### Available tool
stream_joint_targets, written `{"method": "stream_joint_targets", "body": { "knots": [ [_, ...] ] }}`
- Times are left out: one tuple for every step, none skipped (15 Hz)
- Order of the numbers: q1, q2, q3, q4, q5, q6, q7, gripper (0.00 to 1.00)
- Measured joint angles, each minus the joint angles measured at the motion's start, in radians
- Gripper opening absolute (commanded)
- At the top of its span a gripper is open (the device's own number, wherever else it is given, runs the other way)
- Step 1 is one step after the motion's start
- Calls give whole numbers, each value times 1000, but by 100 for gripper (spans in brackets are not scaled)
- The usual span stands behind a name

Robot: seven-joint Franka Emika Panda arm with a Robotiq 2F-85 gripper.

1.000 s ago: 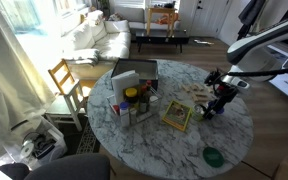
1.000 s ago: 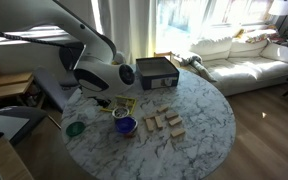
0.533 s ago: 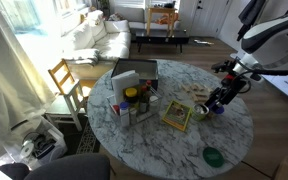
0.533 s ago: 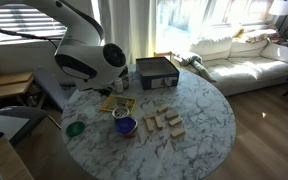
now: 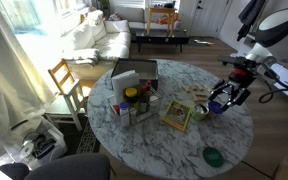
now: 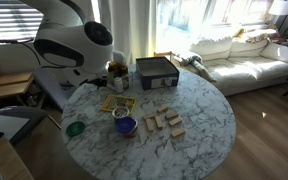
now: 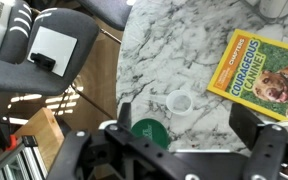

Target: Pour the transparent measuring cup is content into the open container

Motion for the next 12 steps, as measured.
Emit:
{"method": "stream_joint_targets", "body": {
  "knots": [
    [0,-19,4,-8,-15,0,-33,100],
    [0,-36,8,-15,-29,0,-65,100],
    [0,-54,11,-23,-43,0,-101,100],
    [0,-71,15,-31,-56,0,-138,100],
    [0,-88,19,-39,-71,0,-174,100],
    [0,-104,22,-47,-87,0,-210,100],
    [0,-119,25,-56,-106,0,-245,100],
    [0,-133,28,-65,-124,0,-282,100],
    [0,-147,30,-74,-140,0,-319,100],
    [0,-158,31,-82,-148,0,-346,100],
    [0,-166,31,-88,-152,0,-360,100],
    [0,-171,32,-90,-154,0,-367,100]
  ]
}}
